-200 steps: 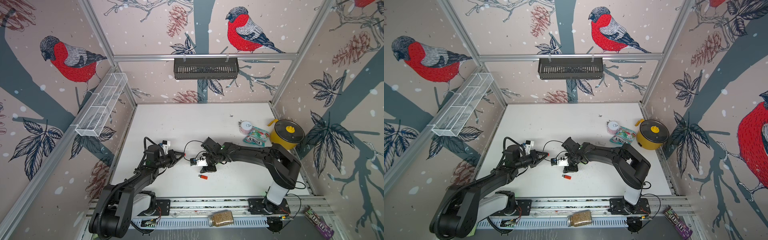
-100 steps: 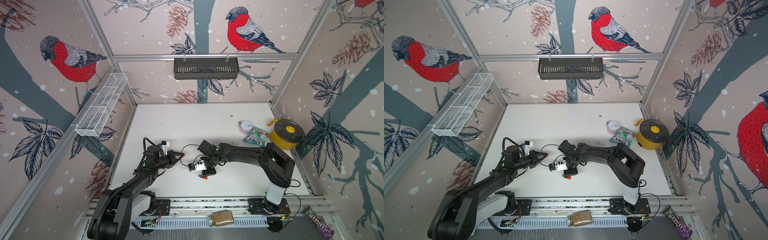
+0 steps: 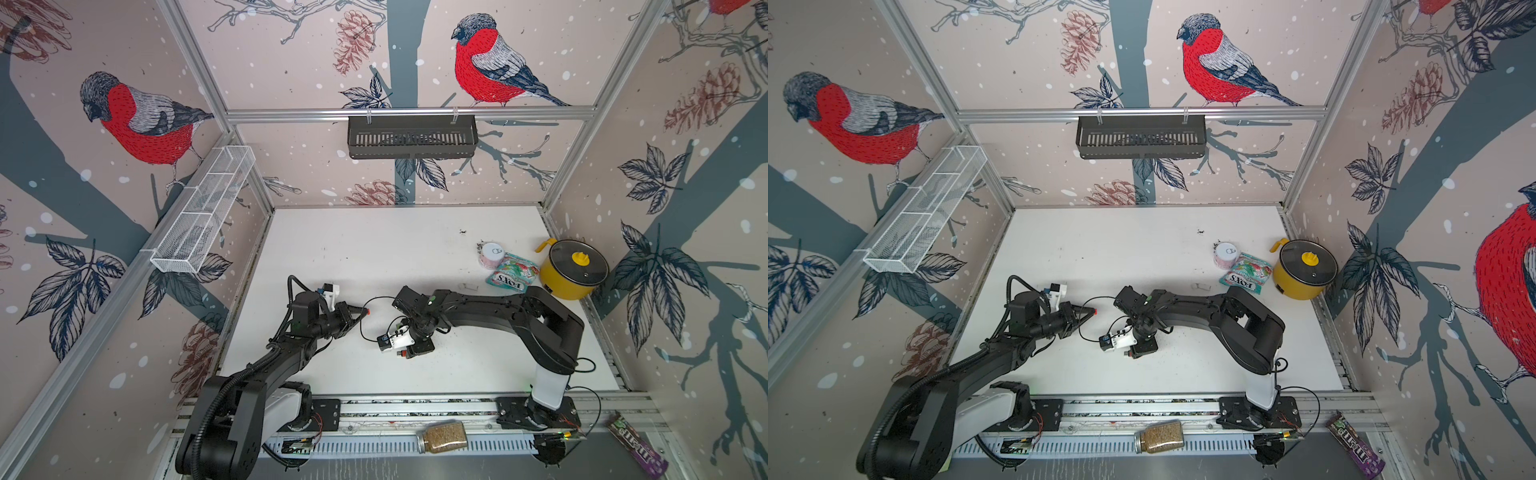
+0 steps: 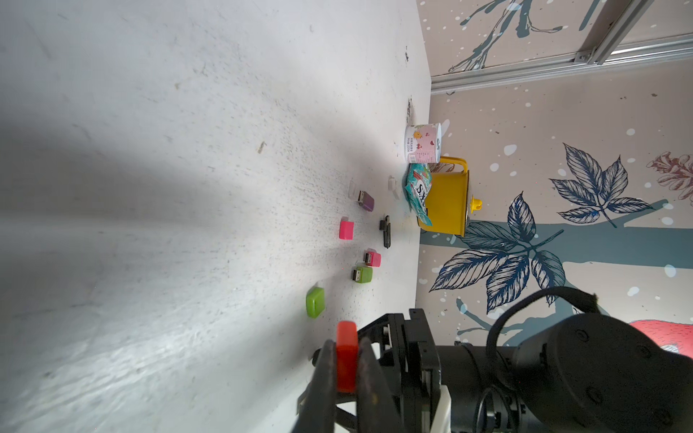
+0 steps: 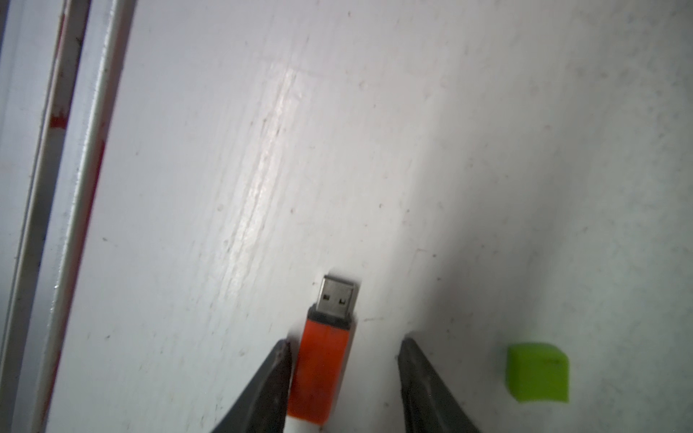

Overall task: Close the usb drive cover
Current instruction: Pick up the USB drive from the center of the board.

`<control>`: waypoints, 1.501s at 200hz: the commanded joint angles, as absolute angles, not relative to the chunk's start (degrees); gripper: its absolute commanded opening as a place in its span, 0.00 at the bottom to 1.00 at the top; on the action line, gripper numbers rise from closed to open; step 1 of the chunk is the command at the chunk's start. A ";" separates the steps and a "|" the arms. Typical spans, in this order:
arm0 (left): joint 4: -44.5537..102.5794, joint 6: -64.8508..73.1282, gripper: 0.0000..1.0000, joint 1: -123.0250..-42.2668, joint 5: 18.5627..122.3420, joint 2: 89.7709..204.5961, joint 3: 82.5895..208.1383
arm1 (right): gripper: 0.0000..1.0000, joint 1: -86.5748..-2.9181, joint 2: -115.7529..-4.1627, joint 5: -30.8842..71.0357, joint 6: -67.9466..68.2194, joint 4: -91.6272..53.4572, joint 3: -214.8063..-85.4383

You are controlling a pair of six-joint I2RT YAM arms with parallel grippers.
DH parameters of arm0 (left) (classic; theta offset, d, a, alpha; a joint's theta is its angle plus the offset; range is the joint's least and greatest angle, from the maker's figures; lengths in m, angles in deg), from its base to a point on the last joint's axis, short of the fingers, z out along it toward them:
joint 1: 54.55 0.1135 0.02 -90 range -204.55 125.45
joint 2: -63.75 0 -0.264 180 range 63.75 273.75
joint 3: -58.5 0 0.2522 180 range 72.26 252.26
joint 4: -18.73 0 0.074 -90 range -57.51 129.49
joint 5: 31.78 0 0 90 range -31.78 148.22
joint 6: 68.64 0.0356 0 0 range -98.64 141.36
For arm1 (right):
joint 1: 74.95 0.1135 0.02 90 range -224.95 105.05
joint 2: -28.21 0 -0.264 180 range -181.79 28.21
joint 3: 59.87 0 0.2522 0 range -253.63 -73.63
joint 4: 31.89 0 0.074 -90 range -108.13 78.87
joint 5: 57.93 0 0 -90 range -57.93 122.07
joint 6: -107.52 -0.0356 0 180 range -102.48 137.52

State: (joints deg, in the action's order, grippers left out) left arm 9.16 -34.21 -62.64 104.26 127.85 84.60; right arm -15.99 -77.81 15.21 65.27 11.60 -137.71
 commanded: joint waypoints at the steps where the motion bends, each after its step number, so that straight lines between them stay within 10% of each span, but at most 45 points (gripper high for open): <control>1: 8.28 -34.11 0.07 -62.71 103.96 128.02 84.71 | 0.46 -16.20 -77.46 20.47 66.36 11.13 -135.86; 183: 9.43 -32.74 0.06 -62.71 104.88 131.23 86.32 | 0.17 -19.13 -77.67 21.18 65.45 7.74 -133.45; 300: 7.29 -31.05 0.04 -64.83 111.66 131.51 86.50 | 0.18 -24.03 -67.42 4.45 54.30 -10.60 -129.19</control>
